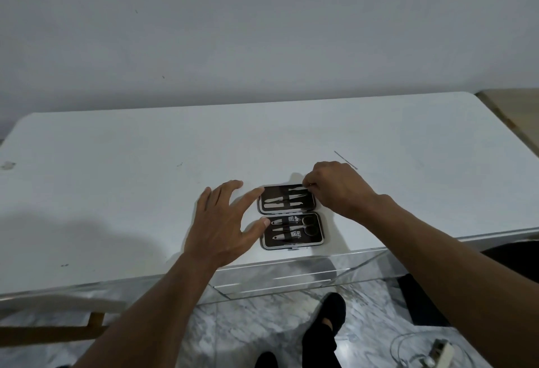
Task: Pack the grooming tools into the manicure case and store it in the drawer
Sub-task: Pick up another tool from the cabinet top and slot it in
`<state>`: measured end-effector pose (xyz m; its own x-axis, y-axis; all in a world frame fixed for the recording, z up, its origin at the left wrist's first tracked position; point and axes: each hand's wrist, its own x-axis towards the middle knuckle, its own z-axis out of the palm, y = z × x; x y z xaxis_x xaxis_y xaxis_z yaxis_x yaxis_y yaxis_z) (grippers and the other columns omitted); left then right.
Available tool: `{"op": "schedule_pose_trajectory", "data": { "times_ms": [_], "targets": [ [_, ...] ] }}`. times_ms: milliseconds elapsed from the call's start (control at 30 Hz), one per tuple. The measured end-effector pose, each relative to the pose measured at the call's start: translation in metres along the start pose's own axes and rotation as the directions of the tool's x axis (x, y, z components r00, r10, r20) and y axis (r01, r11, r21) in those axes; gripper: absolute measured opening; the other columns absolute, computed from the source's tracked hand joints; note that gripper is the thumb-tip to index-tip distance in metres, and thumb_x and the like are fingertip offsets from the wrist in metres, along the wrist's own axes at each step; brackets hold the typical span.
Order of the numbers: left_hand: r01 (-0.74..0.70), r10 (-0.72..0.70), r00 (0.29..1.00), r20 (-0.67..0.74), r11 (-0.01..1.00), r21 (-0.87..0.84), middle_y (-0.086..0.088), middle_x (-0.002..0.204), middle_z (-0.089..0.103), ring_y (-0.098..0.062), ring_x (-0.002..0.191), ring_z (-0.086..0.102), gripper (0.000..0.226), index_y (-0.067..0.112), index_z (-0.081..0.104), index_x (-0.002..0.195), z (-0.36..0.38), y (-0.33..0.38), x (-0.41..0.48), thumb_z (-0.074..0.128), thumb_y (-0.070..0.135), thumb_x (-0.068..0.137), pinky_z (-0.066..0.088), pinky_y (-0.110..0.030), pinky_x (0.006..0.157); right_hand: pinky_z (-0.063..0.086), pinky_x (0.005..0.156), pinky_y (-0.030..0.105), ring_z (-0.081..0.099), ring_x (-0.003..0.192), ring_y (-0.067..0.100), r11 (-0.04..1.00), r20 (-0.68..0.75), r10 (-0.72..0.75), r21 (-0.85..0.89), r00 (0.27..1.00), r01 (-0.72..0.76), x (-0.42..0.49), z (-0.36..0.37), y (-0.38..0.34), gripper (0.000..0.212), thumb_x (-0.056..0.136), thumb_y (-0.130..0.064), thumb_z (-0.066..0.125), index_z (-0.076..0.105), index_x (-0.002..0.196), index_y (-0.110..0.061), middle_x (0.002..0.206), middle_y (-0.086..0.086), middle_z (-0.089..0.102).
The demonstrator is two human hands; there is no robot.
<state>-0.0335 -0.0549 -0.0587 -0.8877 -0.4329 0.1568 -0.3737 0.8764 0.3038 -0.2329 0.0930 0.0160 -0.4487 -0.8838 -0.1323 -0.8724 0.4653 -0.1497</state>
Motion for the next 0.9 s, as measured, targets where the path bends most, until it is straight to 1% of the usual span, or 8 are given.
{"op": "schedule_pose_trajectory", "data": {
  "times_ms": [133,233,367,467,633,900],
  "targets": [
    [0.001,-0.001,1.0,0.005,1.0,-0.007,0.002,0.144,0.043,-0.018,0.137,0.037,0.06,0.044,0.039,0.142,0.001,-0.001,0.001,0.036,0.07,0.087,0.024,-0.049,0.116,0.05,0.082,0.039,0.061,0.096,0.029,1.0,0.026,0.004,0.005,1.0,-0.004,0.003,-0.001,-0.004,0.026,0.093,-0.014,0.048,0.072,0.103,-0.019,0.105,0.005,0.065],
    [0.001,-0.001,1.0,0.003,1.0,-0.015,0.002,0.144,0.043,-0.019,0.137,0.037,0.06,0.044,0.04,0.142,0.001,-0.001,0.002,0.037,0.07,0.087,0.023,-0.049,0.116,0.049,0.084,0.038,0.061,0.097,0.029,0.999,0.047,-0.003,0.04,0.999,0.002,0.004,0.0,-0.006,0.027,0.092,-0.011,0.049,0.072,0.104,-0.015,0.106,0.007,0.063],
    [0.006,-0.006,1.0,0.001,1.0,-0.022,0.003,0.145,0.042,-0.017,0.138,0.036,0.061,0.045,0.039,0.142,0.001,-0.001,0.001,0.035,0.071,0.087,0.021,-0.048,0.117,0.051,0.081,0.039,0.061,0.092,0.03,0.999,0.031,-0.031,0.027,0.999,0.03,0.005,0.004,-0.009,0.026,0.088,-0.004,0.047,0.07,0.099,-0.012,0.103,0.008,0.063],
    [0.006,-0.006,1.0,-0.003,1.0,-0.018,0.003,0.144,0.043,-0.018,0.137,0.037,0.061,0.044,0.04,0.142,0.001,-0.001,0.001,0.036,0.071,0.087,0.023,-0.049,0.116,0.051,0.079,0.039,0.062,0.09,0.03,0.999,0.006,-0.035,0.016,0.999,0.035,0.006,0.004,-0.012,0.025,0.088,-0.004,0.048,0.07,0.097,-0.011,0.101,0.009,0.066],
    [0.007,-0.007,1.0,0.0,1.0,-0.009,0.002,0.144,0.043,-0.018,0.138,0.036,0.061,0.044,0.04,0.142,0.0,0.0,0.0,0.036,0.07,0.087,0.023,-0.049,0.116,0.052,0.08,0.04,0.063,0.091,0.03,0.999,0.011,-0.004,0.048,1.0,0.003,0.012,0.007,-0.015,0.022,0.086,-0.003,0.051,0.071,0.094,-0.009,0.099,0.009,0.069],
    [0.009,-0.009,1.0,0.001,1.0,-0.017,0.002,0.144,0.043,-0.017,0.137,0.036,0.061,0.043,0.041,0.142,0.0,0.0,0.001,0.036,0.07,0.087,0.022,-0.048,0.117,0.052,0.08,0.039,0.062,0.093,0.032,0.996,0.026,0.034,0.078,0.999,-0.036,0.016,0.011,-0.02,0.023,0.086,-0.002,0.051,0.071,0.097,-0.008,0.099,0.012,0.068]
  ]
}}
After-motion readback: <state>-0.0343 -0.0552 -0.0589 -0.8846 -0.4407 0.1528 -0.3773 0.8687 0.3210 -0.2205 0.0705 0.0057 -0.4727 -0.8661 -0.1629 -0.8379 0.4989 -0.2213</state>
